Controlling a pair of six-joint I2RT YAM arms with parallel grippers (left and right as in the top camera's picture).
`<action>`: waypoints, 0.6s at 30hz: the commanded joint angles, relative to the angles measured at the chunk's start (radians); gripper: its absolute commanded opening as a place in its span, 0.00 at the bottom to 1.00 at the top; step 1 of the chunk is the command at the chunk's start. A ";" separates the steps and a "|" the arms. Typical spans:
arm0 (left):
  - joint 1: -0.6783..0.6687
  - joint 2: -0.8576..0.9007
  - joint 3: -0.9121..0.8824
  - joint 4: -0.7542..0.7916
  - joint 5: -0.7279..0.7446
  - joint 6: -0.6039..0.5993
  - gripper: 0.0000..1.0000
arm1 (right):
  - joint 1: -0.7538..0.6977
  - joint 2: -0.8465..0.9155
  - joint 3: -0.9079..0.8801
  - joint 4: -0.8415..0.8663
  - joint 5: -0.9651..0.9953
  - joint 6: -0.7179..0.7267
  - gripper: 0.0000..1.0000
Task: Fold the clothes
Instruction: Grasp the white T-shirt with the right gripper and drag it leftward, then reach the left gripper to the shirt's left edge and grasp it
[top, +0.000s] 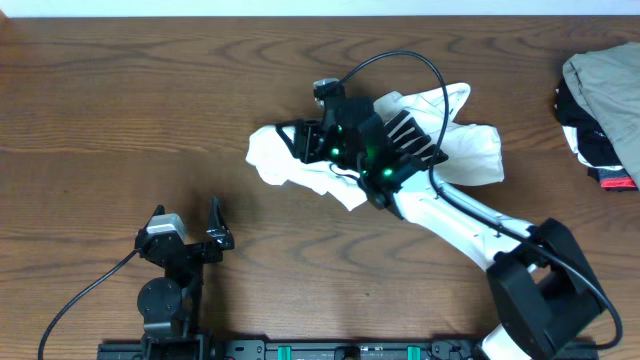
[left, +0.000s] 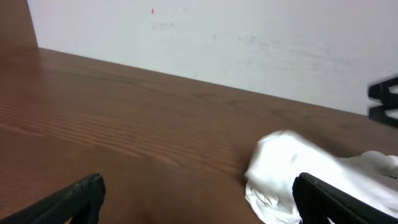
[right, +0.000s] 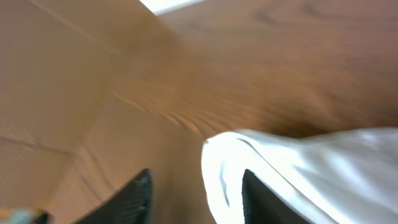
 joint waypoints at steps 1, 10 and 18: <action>0.005 -0.006 -0.015 -0.038 -0.012 0.008 0.98 | -0.069 -0.090 0.031 -0.086 0.033 -0.113 0.59; 0.005 -0.006 -0.015 -0.038 -0.012 0.008 0.98 | -0.424 -0.287 0.062 -0.637 0.172 -0.225 0.83; 0.005 -0.006 -0.015 -0.038 -0.012 0.008 0.98 | -0.697 -0.260 0.060 -0.850 0.162 -0.369 0.99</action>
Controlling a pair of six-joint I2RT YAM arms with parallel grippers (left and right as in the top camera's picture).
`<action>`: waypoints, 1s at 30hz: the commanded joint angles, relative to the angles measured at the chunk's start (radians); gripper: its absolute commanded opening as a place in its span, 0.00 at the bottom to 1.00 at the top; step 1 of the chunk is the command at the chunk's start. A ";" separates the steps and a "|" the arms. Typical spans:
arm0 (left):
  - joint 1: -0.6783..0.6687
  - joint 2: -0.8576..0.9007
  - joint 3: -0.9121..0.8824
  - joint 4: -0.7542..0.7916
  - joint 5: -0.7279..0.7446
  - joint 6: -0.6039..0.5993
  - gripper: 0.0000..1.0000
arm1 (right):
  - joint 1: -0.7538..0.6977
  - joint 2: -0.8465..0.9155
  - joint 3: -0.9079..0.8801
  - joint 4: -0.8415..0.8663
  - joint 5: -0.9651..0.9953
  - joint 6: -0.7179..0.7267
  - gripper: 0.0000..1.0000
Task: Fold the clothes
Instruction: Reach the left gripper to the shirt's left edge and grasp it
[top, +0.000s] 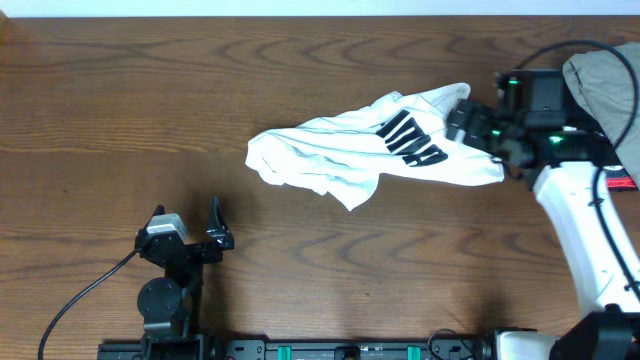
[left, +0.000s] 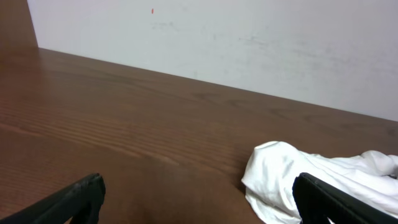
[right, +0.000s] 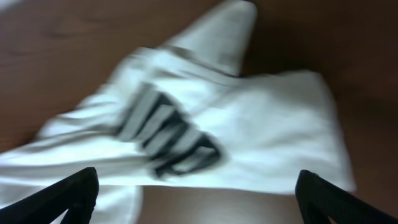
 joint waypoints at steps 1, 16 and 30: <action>0.005 -0.006 -0.016 -0.037 -0.012 0.006 0.98 | -0.067 0.027 0.006 -0.023 0.007 -0.079 0.99; 0.004 -0.006 -0.015 0.092 0.338 -0.430 0.98 | -0.087 0.080 0.006 -0.050 0.008 -0.050 0.99; 0.003 -0.006 0.024 0.161 0.692 -0.641 0.98 | -0.086 0.080 0.006 -0.074 -0.004 -0.050 0.99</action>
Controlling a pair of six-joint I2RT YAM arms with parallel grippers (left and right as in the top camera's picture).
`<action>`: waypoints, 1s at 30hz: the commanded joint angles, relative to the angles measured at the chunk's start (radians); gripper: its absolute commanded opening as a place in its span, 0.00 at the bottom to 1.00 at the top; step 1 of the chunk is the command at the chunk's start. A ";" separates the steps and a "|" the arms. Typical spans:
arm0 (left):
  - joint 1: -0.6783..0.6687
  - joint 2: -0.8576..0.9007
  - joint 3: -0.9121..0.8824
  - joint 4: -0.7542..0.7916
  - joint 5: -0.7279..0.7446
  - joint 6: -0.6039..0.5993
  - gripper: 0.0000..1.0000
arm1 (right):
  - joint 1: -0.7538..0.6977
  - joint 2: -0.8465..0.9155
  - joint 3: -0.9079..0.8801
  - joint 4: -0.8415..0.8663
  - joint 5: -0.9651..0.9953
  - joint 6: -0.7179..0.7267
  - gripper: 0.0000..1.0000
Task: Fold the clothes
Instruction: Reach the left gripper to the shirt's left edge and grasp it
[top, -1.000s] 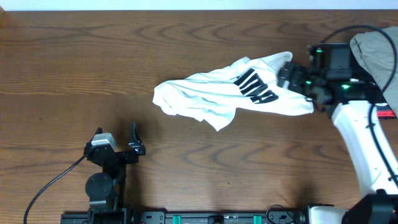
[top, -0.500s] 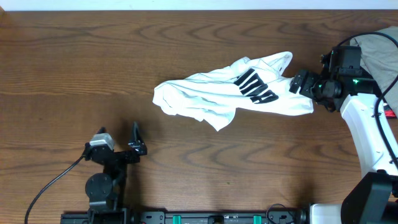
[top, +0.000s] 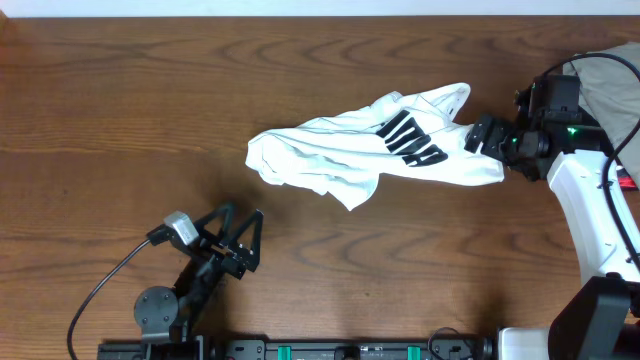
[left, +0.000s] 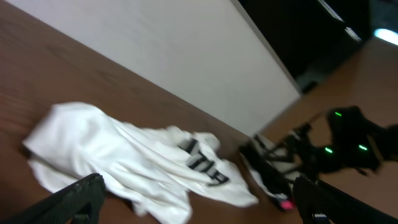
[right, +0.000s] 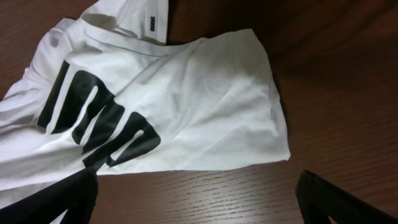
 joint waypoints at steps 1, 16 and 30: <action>0.003 -0.005 0.051 -0.010 0.089 -0.022 0.98 | 0.000 0.004 0.006 -0.001 -0.006 -0.003 0.99; -0.007 0.465 0.664 -0.827 -0.227 0.291 0.98 | 0.000 0.004 0.006 0.017 -0.005 -0.003 0.99; -0.319 1.060 0.668 -0.529 -0.378 0.020 0.98 | 0.000 0.004 0.006 0.007 -0.005 -0.003 0.99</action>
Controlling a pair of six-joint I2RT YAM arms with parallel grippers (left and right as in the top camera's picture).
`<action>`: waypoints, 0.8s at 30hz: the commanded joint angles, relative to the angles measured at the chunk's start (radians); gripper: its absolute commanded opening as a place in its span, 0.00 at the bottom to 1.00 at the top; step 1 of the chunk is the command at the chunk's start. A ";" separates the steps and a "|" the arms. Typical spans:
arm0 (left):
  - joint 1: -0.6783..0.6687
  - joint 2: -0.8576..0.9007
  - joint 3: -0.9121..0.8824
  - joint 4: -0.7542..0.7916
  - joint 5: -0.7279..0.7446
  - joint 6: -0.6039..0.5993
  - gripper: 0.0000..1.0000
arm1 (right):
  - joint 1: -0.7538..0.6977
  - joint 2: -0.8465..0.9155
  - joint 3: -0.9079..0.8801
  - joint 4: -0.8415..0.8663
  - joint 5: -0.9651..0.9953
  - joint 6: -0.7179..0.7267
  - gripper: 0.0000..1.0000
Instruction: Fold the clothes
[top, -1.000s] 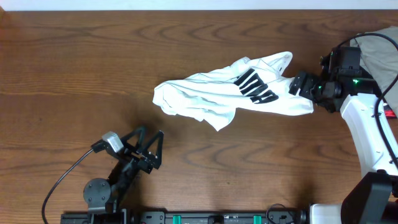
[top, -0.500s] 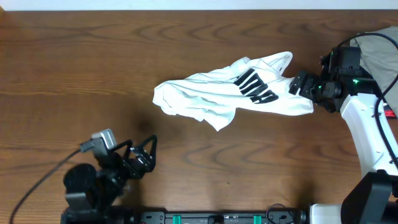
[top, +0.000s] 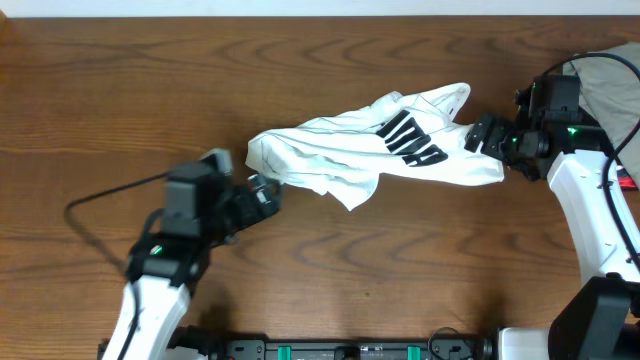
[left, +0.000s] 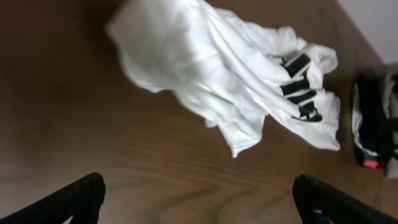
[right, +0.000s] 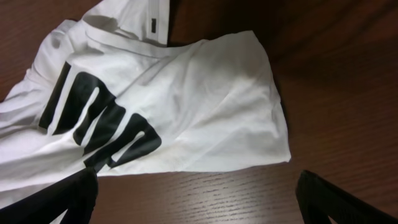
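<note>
A white T-shirt with a black print lies crumpled and stretched across the middle of the table. My left gripper is open just short of the shirt's left end; in the left wrist view the shirt lies ahead of the spread fingers, with nothing between them. My right gripper is open at the shirt's right edge. In the right wrist view the printed shirt lies just beyond the wide gap of the gripper, over bare wood.
A pile of other clothes, grey, black and white, sits at the table's right edge, behind my right arm; the pile also shows in the left wrist view. The left arm's cable loops to the left. The table's far edge runs along the top.
My left arm has reached from near the front edge up to the shirt's left end, its camera now looking down on the shirt. The right gripper and the shirt have hardly moved.
At first my right gripper was over the bunched shirt near its left part, and the left arm was parked at the front. Then the shirt lay stretched out, print up, with the right gripper open at its right end. The left arm then turned toward the shirt and now stands at it.
</note>
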 joint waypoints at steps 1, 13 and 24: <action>-0.117 0.111 0.006 0.046 -0.155 -0.142 0.98 | 0.000 0.004 0.006 0.001 -0.004 -0.003 0.99; -0.290 0.409 0.006 0.319 -0.296 -0.406 0.98 | -0.003 0.004 0.006 -0.005 0.050 -0.011 0.99; -0.294 0.667 0.006 0.577 -0.209 -0.406 0.98 | -0.054 0.005 0.006 -0.004 0.060 -0.019 0.99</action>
